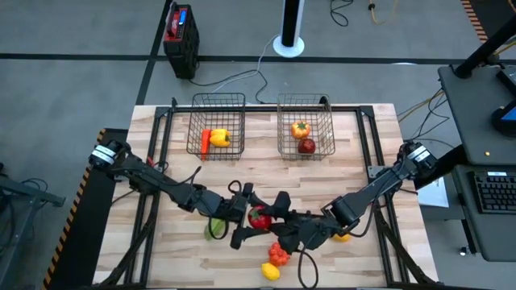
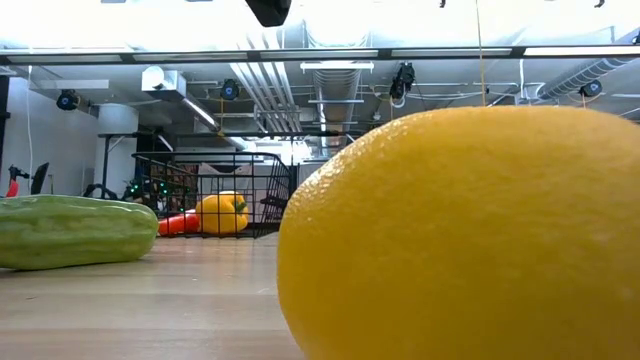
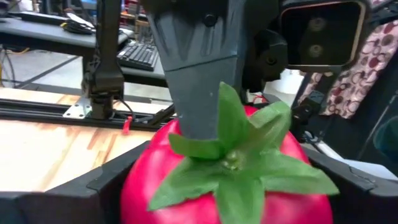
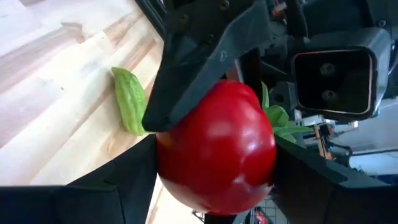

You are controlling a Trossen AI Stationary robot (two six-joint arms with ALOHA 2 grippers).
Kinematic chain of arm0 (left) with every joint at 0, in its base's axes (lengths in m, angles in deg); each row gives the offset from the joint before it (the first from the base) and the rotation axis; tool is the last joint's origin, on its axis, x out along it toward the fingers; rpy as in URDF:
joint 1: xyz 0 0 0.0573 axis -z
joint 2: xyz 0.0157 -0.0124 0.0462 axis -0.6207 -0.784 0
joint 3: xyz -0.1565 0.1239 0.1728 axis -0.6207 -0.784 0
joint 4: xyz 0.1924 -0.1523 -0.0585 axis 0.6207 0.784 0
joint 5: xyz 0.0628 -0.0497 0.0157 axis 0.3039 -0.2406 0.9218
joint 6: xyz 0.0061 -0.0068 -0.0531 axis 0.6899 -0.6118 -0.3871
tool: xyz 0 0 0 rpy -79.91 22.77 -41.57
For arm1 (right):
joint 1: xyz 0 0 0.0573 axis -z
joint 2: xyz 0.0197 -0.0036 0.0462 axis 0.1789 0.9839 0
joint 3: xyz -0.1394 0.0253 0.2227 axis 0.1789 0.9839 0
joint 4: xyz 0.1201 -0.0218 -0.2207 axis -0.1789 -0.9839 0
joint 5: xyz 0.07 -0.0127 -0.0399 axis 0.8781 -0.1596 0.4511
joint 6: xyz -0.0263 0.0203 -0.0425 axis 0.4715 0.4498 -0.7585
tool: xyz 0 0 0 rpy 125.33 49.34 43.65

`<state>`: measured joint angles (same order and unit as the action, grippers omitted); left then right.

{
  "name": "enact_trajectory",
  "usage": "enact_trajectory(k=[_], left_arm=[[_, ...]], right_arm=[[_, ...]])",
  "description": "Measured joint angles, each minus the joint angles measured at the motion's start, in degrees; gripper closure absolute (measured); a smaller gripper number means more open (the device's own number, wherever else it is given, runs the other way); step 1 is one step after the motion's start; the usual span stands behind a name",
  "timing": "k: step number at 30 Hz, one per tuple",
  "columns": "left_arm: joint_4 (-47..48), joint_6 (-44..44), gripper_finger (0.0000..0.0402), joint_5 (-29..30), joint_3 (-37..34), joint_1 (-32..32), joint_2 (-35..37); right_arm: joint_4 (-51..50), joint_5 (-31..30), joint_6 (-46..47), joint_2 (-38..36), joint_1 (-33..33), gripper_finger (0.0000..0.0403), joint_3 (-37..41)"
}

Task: Sort produce into baskets
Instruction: Put the red tomato into the gold wire basket

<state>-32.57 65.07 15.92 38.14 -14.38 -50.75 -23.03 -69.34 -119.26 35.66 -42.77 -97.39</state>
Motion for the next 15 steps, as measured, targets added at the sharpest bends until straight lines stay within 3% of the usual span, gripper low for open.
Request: enact_trajectory(k=[15], left_arm=[[4.66,6.92,0.0051,-0.21,0.00,-0.04,4.18]], right_arm=[[-1.08,-0.24,0.10,-1.91,-0.11,0.0138,0.00]])
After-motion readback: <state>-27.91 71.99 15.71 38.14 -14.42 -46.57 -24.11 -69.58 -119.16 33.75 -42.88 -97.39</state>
